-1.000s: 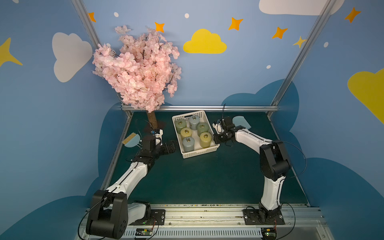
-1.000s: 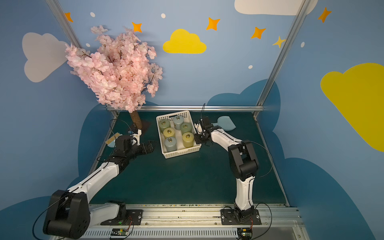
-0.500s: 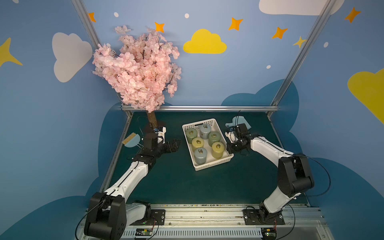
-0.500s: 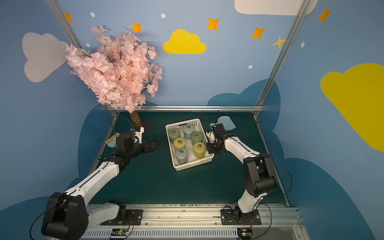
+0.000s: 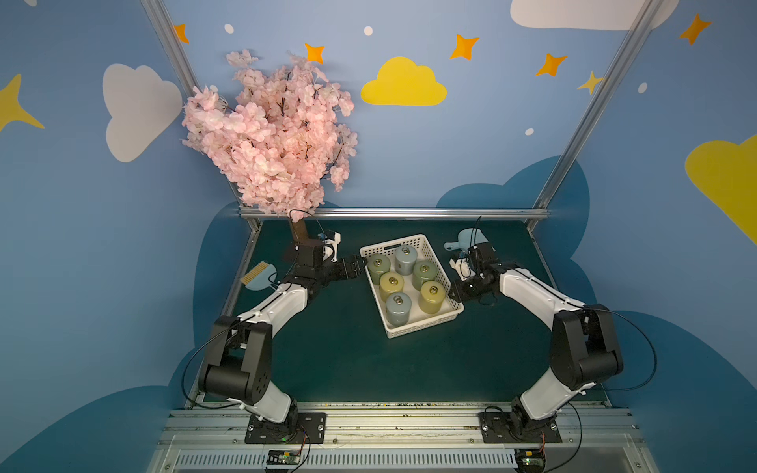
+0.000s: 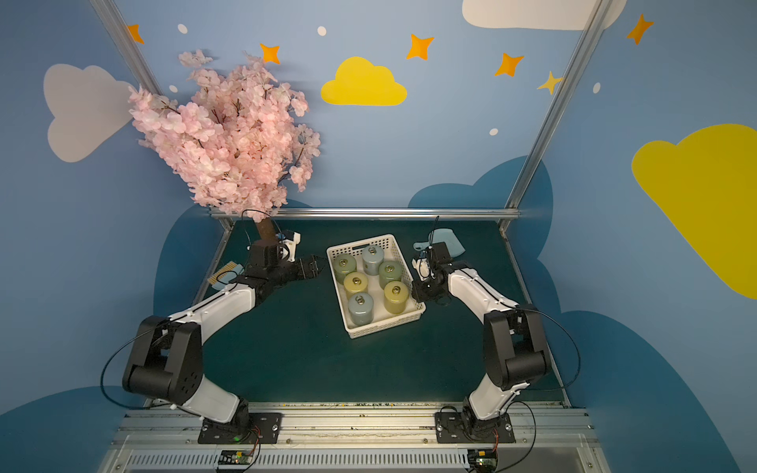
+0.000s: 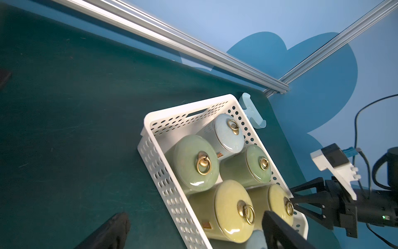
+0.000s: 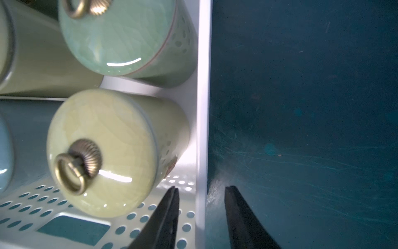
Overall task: Take the tea canister out of the basket
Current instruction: Move the basket to the center of the board, then adjust the basket at the center of the board.
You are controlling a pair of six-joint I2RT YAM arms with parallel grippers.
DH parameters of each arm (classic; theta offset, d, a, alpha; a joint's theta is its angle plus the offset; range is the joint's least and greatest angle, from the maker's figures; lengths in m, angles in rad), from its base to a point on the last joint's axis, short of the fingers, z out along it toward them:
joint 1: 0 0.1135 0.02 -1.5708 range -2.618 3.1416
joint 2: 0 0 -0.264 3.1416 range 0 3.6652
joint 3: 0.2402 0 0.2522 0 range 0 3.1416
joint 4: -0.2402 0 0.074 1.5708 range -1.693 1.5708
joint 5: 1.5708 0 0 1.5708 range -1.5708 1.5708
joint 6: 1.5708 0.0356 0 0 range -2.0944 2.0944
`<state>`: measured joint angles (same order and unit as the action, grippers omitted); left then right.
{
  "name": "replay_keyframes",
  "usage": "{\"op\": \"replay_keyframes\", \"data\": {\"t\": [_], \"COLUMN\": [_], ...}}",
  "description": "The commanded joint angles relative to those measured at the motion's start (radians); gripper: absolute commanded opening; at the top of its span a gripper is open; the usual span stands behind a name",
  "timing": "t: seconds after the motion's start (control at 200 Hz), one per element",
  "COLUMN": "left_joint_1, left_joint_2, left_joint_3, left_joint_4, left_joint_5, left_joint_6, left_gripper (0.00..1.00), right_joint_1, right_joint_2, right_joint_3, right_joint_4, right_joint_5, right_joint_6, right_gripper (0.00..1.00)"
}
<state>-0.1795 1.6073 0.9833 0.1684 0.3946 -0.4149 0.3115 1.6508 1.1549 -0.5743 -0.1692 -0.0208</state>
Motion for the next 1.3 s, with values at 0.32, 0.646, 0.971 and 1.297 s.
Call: {"op": "replay_keyframes", "data": {"t": [0.32,0.646,0.971,1.297], "left_joint_1": [0.002,0.005,0.01,0.011], "left_joint_2": [0.277,0.448,0.524,0.544], "left_joint_3": [0.175,0.301,0.403,0.426], "left_joint_4": [0.173,0.286,0.248,0.168], "left_joint_5": [-0.019,0.082,0.284,0.404], "left_joint_6": [-0.025,-0.07,-0.072,-0.047], "left_gripper": [1.0,1.0,0.99,0.98], "right_joint_1": [0.025,0.099,0.158,0.156], "right_joint_2": [-0.279,-0.411,-0.402,-0.354], "right_joint_3": [-0.095,-0.162,-0.233,-0.225], "right_joint_4": [0.021,-0.031,0.009,0.011], "right_joint_5": [0.074,0.156,0.149,0.147], "right_joint_6": [0.225,0.48,0.638,0.691], "right_gripper": [0.98,0.98,0.95,0.95]}}
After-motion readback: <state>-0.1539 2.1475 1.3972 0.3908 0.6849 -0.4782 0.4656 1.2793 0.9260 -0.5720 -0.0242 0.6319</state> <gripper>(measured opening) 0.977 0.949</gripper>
